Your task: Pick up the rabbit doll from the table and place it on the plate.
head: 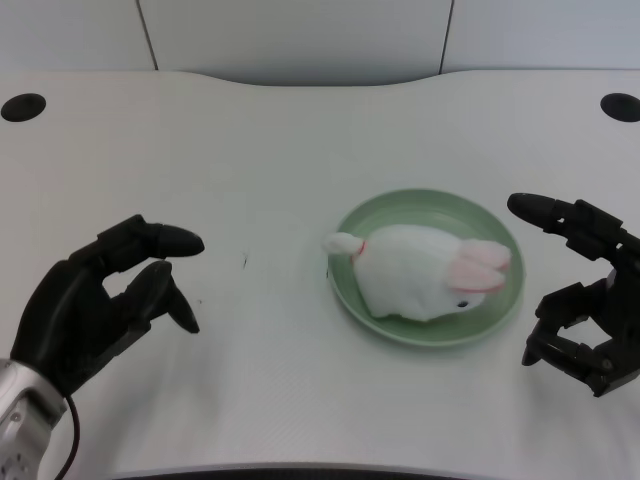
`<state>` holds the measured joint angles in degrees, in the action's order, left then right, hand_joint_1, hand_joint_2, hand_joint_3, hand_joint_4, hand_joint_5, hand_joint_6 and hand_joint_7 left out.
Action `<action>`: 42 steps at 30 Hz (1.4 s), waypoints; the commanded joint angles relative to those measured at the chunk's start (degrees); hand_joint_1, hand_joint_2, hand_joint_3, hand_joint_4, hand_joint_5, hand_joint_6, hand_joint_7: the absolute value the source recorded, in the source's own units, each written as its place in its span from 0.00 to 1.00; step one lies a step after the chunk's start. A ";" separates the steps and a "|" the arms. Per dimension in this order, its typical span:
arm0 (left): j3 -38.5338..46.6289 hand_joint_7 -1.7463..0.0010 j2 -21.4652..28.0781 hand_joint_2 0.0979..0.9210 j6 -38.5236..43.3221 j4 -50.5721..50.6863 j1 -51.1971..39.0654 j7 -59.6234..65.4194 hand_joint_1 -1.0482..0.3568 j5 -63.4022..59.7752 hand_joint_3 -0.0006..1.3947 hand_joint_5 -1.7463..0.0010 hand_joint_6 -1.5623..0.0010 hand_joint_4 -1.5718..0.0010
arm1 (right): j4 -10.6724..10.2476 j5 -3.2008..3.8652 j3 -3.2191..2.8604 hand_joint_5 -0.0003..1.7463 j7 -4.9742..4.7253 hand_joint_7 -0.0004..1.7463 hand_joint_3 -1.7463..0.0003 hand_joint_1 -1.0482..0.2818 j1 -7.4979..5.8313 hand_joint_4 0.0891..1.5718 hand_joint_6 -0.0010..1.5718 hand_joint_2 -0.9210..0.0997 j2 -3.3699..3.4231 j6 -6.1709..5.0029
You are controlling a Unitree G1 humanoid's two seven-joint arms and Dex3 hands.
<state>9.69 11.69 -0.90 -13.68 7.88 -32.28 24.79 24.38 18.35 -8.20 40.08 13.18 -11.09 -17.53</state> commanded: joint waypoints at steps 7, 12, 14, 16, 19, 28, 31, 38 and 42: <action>0.98 0.23 -0.07 1.00 -3.91 0.00 -3.43 -0.72 0.27 1.46 0.33 0.00 0.62 0.52 | -1.85 0.26 -0.70 0.37 -0.75 0.16 0.33 0.86 -0.89 0.93 0.90 0.86 -1.63 1.33; 0.40 0.19 -1.44 1.00 -6.17 0.46 -4.39 3.34 0.27 -0.36 0.33 0.00 0.57 0.47 | -1.19 0.93 -1.10 0.37 -0.19 0.16 0.34 0.83 -0.56 0.92 0.90 0.86 -2.15 1.78; 0.56 0.18 -1.76 1.00 -6.61 0.00 -4.22 3.87 0.27 -0.51 0.34 0.00 0.57 0.47 | -1.14 0.77 -1.04 0.38 -0.56 0.16 0.34 0.82 -0.38 0.91 0.90 0.85 -2.35 2.04; 0.77 0.17 -2.00 1.00 -6.74 -1.40 -3.67 4.18 0.28 -0.68 0.35 0.00 0.58 0.48 | -1.01 0.59 -1.00 0.38 -1.04 0.16 0.34 0.83 -0.10 0.92 0.90 0.85 -2.49 2.44; 1.07 0.12 -1.91 1.00 -6.26 -3.77 -2.66 3.69 0.29 -0.60 0.36 0.00 0.61 0.48 | -1.09 0.40 -0.78 0.38 -1.46 0.16 0.35 0.83 -0.01 0.91 0.90 0.84 -2.60 3.01; 1.54 0.08 -1.36 1.00 -8.65 -6.10 -1.50 3.42 0.28 -0.14 0.32 0.00 0.64 0.48 | 0.18 0.14 -0.56 0.39 -1.17 0.16 0.36 0.83 0.79 0.91 0.89 0.82 -2.50 1.99; 1.16 0.07 -1.94 1.00 -9.61 -7.14 -0.96 4.48 0.28 -0.91 0.30 0.00 0.63 0.47 | 2.91 0.68 -0.95 0.39 -0.23 0.16 0.36 0.85 1.97 0.90 0.90 0.81 -2.46 1.38; 0.88 0.05 -2.92 1.00 -8.65 -10.83 1.59 5.85 0.28 -2.96 0.29 0.00 0.62 0.46 | 11.35 -0.33 -1.11 0.39 -0.03 0.16 0.39 0.80 5.84 0.90 0.90 0.82 -2.64 -1.95; 1.22 0.03 -2.73 1.00 -8.92 -11.41 2.45 6.22 0.29 -3.23 0.31 0.00 0.64 0.45 | 12.35 -0.86 -0.85 0.38 -0.10 0.15 0.40 0.80 6.89 0.89 0.90 0.82 -2.71 -1.76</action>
<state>10.40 8.41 -9.80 -24.33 9.91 -26.63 22.18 35.93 17.66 -8.48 40.14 19.60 -12.91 -19.30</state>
